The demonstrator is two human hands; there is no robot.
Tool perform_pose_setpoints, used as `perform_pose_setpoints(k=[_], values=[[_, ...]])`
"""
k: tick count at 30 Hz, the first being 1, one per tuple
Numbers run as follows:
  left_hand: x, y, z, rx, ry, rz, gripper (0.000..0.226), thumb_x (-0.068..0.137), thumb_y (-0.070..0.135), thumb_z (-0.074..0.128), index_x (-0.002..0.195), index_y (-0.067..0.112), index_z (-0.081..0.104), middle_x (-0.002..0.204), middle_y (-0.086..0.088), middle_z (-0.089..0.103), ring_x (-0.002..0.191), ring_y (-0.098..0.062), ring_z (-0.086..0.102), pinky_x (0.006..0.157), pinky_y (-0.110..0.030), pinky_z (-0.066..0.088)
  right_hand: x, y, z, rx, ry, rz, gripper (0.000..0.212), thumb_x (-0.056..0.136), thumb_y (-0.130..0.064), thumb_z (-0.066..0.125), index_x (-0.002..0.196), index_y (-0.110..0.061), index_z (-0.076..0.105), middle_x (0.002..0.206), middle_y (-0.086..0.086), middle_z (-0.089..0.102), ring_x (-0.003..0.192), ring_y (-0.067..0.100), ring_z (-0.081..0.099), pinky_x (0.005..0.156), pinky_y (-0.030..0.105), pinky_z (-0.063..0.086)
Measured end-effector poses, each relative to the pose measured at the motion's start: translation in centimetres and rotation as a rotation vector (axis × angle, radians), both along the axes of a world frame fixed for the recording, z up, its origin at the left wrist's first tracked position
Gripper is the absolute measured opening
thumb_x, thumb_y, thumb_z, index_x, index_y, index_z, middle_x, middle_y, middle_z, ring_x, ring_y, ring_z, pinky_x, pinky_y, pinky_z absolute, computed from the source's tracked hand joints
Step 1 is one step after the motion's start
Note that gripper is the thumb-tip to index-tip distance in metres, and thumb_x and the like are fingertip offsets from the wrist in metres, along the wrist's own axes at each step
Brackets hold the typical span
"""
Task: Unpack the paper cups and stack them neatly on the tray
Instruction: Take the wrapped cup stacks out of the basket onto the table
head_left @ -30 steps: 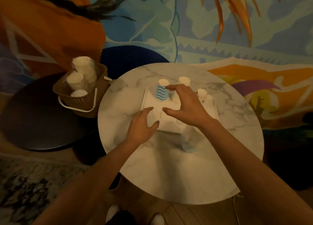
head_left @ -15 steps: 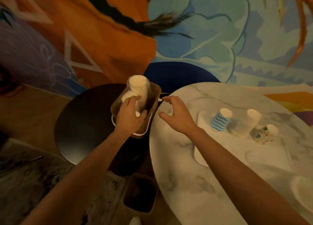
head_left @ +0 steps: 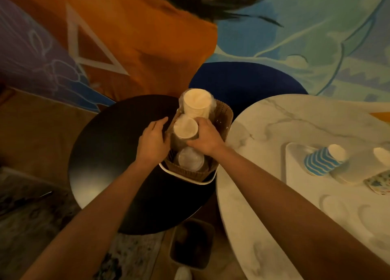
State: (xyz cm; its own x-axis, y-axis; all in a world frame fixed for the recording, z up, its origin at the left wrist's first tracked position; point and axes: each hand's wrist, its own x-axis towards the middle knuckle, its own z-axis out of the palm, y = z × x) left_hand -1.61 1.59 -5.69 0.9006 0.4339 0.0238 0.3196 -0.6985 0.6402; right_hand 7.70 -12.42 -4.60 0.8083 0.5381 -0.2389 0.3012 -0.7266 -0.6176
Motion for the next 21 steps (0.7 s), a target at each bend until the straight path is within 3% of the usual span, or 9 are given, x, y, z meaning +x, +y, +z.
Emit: perform_pose_setpoints(k=[5,9,16,21], values=[[0.3,0.1,-0.7,0.024,-0.106,-0.039,0.039,0.095,0.012,0.050,0.134,0.015,0.051,0.109,-0.011,0.063,0.098,-0.025,0.059,0.079,-0.030,0.044,-0.2,2.0,-1.1,0.033,0.017,-0.116,0.076,0.066,-0.027,0.082,0.126,-0.014,0.036,0.128,0.010,0.045,0.115,0.028,0.050,0.093,0.041,0.046],[0.4,0.1,-0.9,0.005,-0.105,-0.018,0.039,0.095,0.012,0.050,0.133,0.018,0.053,0.102,-0.007,0.064,0.094,-0.023,0.059,0.075,-0.028,0.043,-0.9,2.9,-1.9,0.023,-0.040,-0.180,0.076,0.066,-0.026,0.082,0.123,-0.017,0.033,0.125,0.010,0.048,0.109,0.031,0.054,0.083,0.039,0.048],[0.3,0.4,-0.9,-0.058,-0.073,-0.039,0.045,0.091,0.016,0.056,0.136,0.017,0.050,0.112,-0.008,0.062,0.103,-0.024,0.059,0.088,-0.035,0.049,-1.3,2.2,-1.1,0.101,-0.078,-0.228,0.080,0.063,-0.030,0.082,0.125,-0.017,0.035,0.124,0.008,0.052,0.111,0.029,0.054,0.087,0.037,0.045],[0.4,0.1,0.7,-0.163,0.005,-0.135,0.088,0.076,0.033,0.074,0.148,0.023,0.024,0.141,-0.007,0.041,0.130,-0.025,0.039,0.105,-0.046,0.039,-1.0,0.5,3.2,0.208,-0.117,-0.180,0.083,0.058,-0.033,0.083,0.126,-0.018,0.037,0.119,0.004,0.055,0.108,0.022,0.054,0.085,0.035,0.047]])
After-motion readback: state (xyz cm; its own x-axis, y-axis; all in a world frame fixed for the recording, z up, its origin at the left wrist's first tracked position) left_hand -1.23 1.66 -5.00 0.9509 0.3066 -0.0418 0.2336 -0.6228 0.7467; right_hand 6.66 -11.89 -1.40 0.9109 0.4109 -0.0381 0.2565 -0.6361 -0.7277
